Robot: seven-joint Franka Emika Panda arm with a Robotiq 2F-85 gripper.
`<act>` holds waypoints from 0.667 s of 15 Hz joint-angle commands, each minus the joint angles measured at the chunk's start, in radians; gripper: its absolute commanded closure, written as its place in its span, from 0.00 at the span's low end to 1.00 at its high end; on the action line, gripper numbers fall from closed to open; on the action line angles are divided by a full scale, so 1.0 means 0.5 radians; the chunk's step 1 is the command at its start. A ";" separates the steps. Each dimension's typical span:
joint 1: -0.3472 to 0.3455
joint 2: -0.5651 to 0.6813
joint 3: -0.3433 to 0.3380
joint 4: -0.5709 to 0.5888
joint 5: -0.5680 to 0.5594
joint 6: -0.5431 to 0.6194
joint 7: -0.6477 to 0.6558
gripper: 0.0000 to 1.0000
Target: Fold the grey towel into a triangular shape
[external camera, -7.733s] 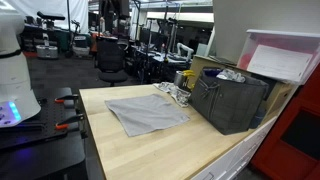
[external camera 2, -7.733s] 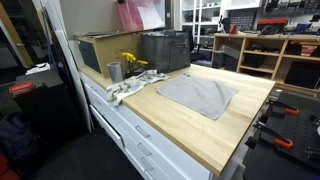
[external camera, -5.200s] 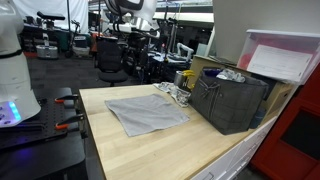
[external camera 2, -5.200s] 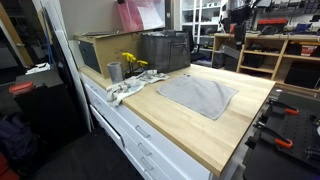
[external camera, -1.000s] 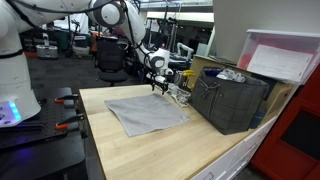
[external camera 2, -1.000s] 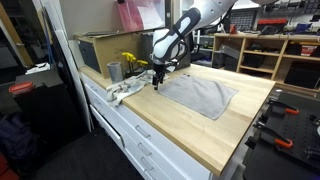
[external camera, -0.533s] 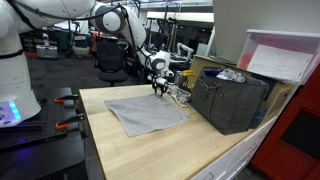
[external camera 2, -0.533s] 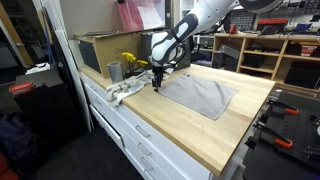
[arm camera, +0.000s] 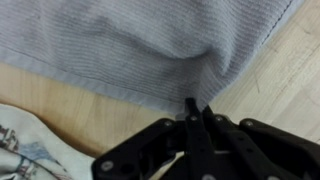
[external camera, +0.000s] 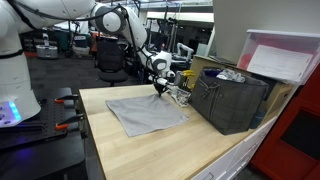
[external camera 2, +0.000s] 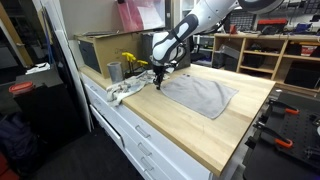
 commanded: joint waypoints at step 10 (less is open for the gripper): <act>-0.309 -0.732 0.065 -1.092 0.525 0.584 0.365 0.99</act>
